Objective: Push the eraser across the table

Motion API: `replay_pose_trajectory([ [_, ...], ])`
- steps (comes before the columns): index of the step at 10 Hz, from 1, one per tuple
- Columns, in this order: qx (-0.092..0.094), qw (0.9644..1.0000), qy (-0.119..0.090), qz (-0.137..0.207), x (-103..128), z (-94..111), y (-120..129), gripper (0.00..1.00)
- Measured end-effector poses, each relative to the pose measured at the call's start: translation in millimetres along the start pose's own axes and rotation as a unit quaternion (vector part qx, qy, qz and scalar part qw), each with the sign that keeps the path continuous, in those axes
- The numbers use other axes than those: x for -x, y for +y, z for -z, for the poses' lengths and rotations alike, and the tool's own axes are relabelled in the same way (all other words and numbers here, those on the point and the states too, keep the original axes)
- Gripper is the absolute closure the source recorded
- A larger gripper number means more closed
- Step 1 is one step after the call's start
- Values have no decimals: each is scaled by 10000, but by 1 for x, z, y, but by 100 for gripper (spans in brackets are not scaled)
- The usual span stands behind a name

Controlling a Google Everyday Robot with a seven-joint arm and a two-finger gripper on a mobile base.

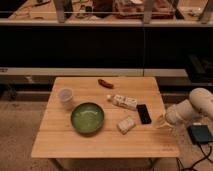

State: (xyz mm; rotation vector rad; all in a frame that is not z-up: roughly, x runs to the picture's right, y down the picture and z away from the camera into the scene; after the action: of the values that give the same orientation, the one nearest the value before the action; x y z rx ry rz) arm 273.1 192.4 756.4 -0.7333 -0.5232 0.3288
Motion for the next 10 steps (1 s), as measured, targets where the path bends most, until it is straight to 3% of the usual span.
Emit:
replay_pose_trajectory([
  [4,361,9989,145,252,9,-32,-12,100],
  [8,358,9990,144,233,7,-31,-11,100],
  [10,263,9996,76,109,0,-39,-12,100],
])
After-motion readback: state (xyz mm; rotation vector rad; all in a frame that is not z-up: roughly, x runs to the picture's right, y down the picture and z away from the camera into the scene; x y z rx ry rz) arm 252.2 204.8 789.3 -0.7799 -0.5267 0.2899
